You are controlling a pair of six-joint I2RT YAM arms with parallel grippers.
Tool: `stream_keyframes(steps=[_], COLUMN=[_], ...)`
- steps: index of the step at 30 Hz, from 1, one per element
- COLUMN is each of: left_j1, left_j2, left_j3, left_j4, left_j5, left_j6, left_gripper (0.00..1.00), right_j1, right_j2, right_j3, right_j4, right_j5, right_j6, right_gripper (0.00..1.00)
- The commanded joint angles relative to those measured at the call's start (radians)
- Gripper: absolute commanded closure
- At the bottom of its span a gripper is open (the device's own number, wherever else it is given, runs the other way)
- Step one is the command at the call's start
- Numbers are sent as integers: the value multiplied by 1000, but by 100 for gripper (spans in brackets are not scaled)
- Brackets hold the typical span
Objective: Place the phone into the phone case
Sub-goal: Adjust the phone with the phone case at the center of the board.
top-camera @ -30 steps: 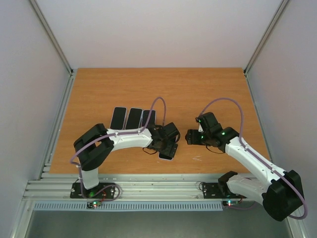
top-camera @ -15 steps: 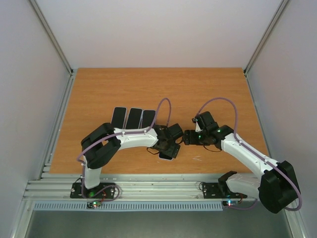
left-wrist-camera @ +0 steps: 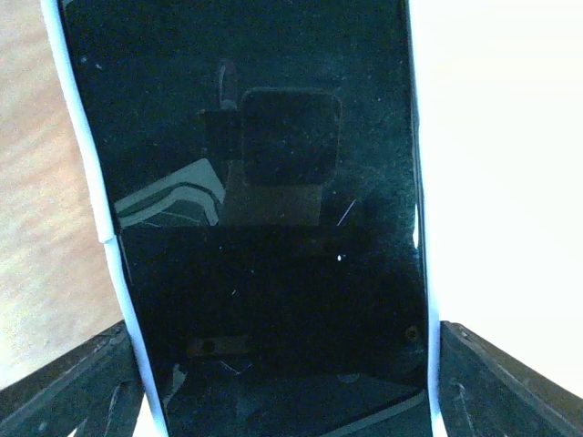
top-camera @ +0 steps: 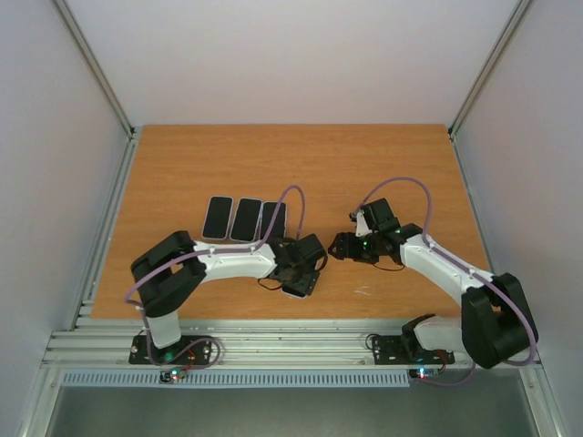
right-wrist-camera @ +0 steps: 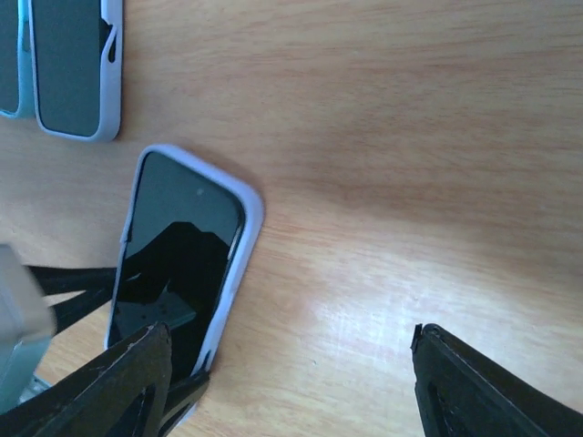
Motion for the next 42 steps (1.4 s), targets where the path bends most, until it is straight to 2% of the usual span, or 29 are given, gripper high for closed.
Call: stream_keyframes(steps=[1, 7, 12, 17, 22, 28, 35, 42], left_j1=[-4, 1, 5, 8, 7, -33, -93, -104], left_j2=[-100, -171, -195, -193, -186, -187, -111, -27], left_j3=[-126, -224, -260, -271, -230, -168, -76, 0], left_j4=[104, 227, 277, 291, 194, 63, -70, -144], left_j5=[24, 61, 90, 104, 70, 12, -73, -111], left_j6=[9, -3, -6, -17, -8, 17, 22, 9], left_gripper=[22, 23, 24, 24, 11, 1, 1, 1], right_j1=[-26, -27, -27, -27, -27, -27, -28, -28], right_j2=[89, 224, 288, 357, 370, 300, 243, 220], right_j3=[22, 36, 40, 48, 35, 24, 6, -12], right_j4=[99, 212, 276, 288, 292, 229, 182, 171], right_j5=[-157, -307, -365, -359, -349, -289, -260, -252], right_j6=[-9, 17, 62, 66, 64, 36, 35, 35], right_gripper=[28, 39, 41, 43, 45, 44, 41, 39])
